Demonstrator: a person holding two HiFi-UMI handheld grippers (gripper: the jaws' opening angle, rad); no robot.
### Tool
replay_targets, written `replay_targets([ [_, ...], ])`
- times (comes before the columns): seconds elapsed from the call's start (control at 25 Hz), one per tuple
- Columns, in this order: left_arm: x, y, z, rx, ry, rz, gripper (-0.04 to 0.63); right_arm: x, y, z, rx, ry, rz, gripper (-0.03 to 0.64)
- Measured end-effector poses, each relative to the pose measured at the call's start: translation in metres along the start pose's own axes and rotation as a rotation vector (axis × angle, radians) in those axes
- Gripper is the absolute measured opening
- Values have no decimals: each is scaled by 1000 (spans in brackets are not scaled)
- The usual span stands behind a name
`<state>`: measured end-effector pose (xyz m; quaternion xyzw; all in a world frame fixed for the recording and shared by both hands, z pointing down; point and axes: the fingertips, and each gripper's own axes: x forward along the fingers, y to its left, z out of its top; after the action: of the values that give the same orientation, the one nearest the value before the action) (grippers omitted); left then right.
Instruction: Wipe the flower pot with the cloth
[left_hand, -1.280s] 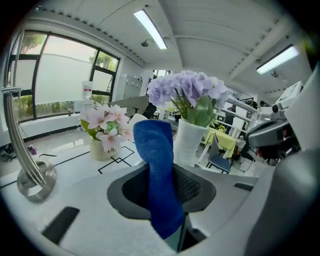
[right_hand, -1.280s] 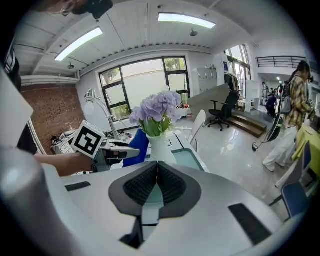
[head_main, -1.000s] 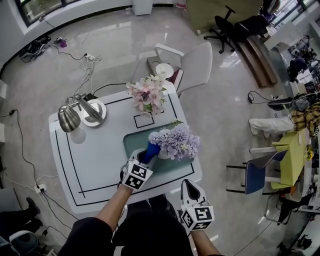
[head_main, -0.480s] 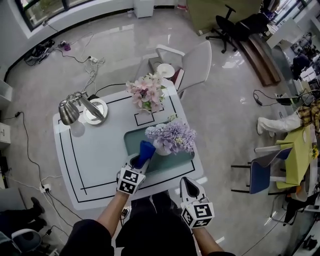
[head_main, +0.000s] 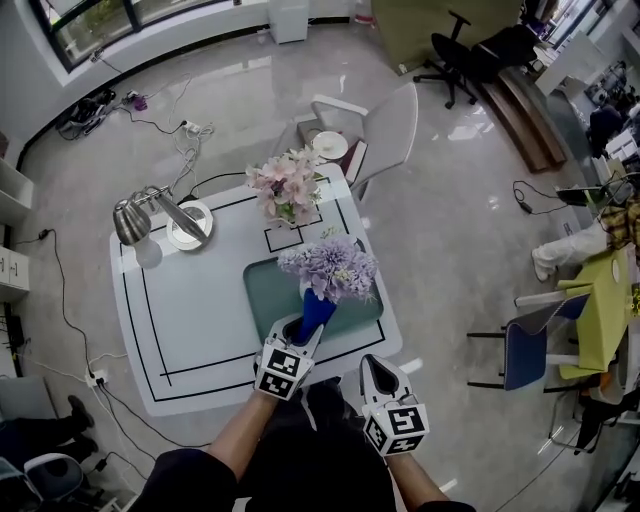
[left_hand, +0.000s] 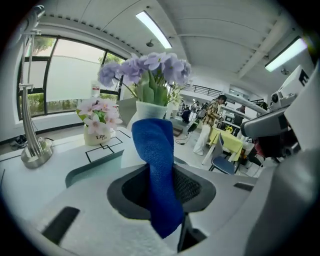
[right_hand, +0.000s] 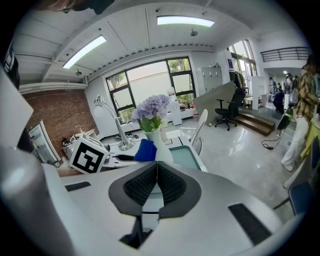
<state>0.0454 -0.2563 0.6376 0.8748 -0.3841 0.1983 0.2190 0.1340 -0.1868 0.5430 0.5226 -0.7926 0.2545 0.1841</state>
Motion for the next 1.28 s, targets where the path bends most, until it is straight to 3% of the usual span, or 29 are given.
replay_targets([
  [0.16, 16, 6, -27, -59, 90, 1, 121, -8, -16, -4, 16, -3, -13, 9],
  [0.36, 14, -1, -49, -60, 170, 8, 121, -15, -35, -8, 37, 2, -13, 9],
  [0.44, 10, -18, -38, -31, 139, -22, 121, -17, -41, -8, 45, 1, -7, 9],
  [0.6, 16, -56, 15, -17, -6, -84, 121, -18, -52, -8, 56, -4, 10, 9],
  [0.76, 44, -60, 56, -137, -121, -54, 121, -20, -63, -7, 57, -7, 22, 9],
  [0.88, 65, -47, 64, -241, -151, 11, 121, -22, -73, -7, 57, -5, 27, 9],
  [1.08, 87, -31, 41, -343, -94, 144, 121, -25, -95, -8, 68, 5, 32, 9],
  [1.28, 100, -28, 12, -433, -9, 198, 120, -26, -111, -6, 76, 5, 47, 9],
])
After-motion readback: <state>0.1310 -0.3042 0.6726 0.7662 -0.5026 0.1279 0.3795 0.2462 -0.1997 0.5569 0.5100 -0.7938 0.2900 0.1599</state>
